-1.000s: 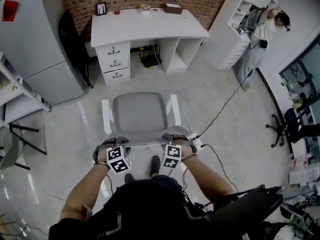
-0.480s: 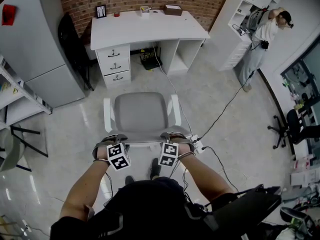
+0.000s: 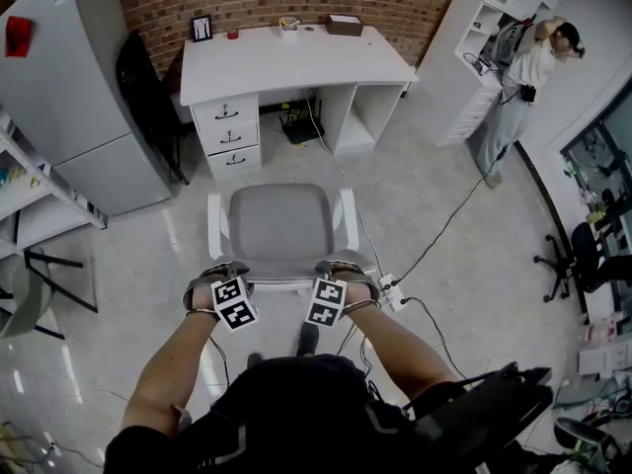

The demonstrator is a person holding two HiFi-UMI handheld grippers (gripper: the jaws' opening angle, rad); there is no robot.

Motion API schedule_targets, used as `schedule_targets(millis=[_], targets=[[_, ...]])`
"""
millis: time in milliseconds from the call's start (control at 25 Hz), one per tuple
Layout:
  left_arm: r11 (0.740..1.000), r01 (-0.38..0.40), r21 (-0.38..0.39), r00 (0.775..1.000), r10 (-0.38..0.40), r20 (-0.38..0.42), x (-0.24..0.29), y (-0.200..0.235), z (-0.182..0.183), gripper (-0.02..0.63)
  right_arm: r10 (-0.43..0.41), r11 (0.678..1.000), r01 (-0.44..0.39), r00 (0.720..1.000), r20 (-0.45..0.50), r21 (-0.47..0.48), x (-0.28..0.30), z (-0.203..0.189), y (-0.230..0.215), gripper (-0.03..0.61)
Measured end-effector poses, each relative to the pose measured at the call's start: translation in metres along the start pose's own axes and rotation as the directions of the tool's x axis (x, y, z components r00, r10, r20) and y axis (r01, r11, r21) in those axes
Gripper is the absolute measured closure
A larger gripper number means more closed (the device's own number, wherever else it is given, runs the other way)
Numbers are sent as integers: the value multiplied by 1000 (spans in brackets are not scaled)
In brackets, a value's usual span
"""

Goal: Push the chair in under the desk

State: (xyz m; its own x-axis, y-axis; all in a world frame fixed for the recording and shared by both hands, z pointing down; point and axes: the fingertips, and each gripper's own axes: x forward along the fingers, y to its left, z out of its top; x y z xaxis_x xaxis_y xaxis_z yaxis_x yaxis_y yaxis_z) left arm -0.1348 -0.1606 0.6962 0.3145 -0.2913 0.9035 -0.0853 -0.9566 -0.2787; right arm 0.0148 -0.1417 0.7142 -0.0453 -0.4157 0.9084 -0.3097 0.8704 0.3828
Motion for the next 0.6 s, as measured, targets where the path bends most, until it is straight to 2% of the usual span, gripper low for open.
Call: schedule_targets(millis=[160,320,600], targets=[[999,44,-23,999,-44,1,7,-1,11,472,17,1000,-17,1000,-3,-1,2,-10,-9,457],[1000,19,12,1000,-19,-15,13,-4,21,479,36,999,-36,999,-8,-6,3,-20,-14,456],[999,46,-10,996,-46,-78,20,2,25,472,53,999,-53,999,1,4,1,-26,-17,460]])
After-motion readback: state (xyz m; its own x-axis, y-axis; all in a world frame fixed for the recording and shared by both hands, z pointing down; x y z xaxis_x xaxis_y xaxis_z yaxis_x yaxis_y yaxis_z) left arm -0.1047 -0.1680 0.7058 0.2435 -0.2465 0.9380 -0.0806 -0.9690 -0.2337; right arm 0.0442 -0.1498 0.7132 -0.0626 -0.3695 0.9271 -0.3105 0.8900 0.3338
